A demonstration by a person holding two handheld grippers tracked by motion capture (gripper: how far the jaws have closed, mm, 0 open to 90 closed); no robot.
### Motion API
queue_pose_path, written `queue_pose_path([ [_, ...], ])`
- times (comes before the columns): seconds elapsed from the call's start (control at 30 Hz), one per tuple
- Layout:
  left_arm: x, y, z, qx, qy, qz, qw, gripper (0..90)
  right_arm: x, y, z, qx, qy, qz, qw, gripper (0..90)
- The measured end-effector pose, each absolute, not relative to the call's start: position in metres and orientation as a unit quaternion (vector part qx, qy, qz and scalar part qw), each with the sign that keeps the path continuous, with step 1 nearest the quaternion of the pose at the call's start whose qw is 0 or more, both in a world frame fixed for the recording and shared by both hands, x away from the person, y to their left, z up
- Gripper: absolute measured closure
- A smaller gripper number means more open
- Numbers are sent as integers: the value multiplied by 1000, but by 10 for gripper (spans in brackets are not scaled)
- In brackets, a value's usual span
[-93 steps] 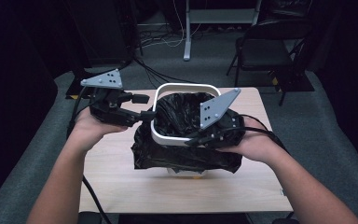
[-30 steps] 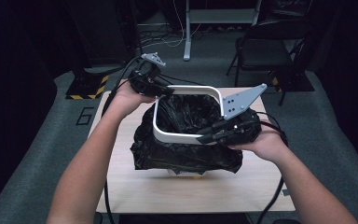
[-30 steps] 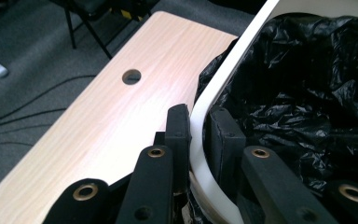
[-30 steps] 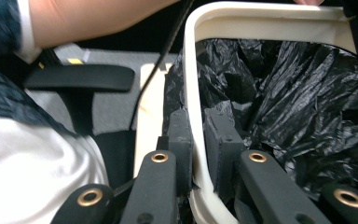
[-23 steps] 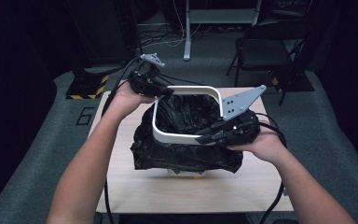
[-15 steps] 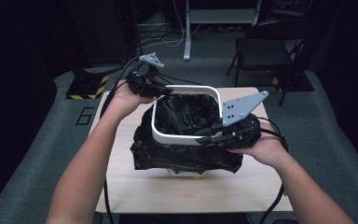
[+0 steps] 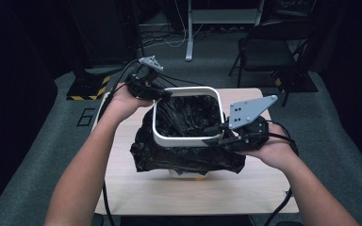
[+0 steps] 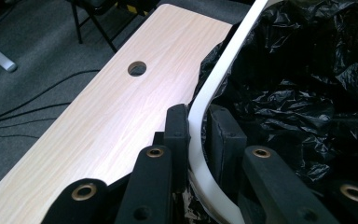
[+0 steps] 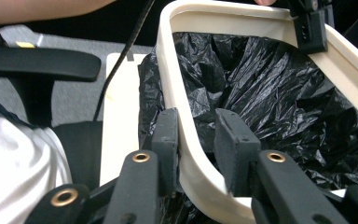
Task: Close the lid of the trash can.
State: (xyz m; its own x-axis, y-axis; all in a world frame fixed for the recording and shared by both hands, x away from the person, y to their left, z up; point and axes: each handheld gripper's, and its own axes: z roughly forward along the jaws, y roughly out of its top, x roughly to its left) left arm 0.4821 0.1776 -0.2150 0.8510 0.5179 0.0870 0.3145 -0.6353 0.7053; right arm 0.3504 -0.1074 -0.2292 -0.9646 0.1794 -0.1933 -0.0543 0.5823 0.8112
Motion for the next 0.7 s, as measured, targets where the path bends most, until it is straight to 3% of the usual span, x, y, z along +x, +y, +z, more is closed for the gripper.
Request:
queue_pose_path([
  [0.37, 482, 176, -215, 894, 229, 141, 360, 784, 357, -126, -232, 53, 850, 519, 72, 619],
  [0.7, 483, 176, -215, 892, 231, 139, 363, 787, 374, -138, -228, 115, 839, 517, 123, 628],
])
